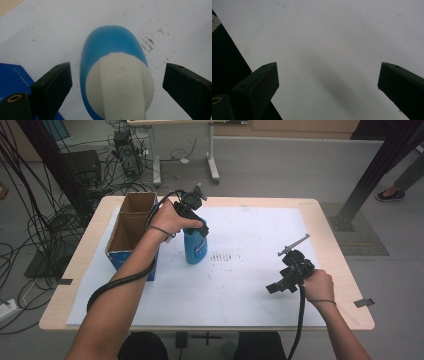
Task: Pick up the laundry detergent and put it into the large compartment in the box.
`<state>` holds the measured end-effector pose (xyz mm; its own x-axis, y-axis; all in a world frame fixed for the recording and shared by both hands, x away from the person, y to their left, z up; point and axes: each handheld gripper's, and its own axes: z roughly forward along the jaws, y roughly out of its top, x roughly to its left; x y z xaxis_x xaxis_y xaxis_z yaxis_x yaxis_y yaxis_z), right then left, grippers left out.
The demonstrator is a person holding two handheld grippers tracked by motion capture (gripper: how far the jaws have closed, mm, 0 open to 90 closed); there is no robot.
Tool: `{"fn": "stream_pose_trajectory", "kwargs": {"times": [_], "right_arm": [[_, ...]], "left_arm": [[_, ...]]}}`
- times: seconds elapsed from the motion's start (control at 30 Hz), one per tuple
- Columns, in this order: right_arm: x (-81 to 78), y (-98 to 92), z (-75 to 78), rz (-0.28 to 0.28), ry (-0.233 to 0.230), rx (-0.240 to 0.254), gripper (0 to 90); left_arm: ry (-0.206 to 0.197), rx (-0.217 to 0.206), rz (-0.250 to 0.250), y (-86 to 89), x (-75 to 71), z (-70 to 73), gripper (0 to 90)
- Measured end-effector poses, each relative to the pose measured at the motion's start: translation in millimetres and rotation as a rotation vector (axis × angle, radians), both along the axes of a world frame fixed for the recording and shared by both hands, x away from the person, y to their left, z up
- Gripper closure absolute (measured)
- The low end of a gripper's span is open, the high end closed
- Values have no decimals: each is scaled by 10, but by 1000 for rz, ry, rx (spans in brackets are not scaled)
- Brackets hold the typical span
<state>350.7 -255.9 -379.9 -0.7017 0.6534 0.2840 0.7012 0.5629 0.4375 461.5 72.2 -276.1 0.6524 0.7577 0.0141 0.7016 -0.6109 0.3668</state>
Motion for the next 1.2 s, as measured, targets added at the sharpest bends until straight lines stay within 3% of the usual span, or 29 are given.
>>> {"fn": "stream_pose_trajectory", "kwargs": {"times": [1.2], "right_arm": [[-6, -10, 45, 3, -13, -3, 33]], "left_arm": [[2, -5, 14, 6, -21, 20, 91]]}}
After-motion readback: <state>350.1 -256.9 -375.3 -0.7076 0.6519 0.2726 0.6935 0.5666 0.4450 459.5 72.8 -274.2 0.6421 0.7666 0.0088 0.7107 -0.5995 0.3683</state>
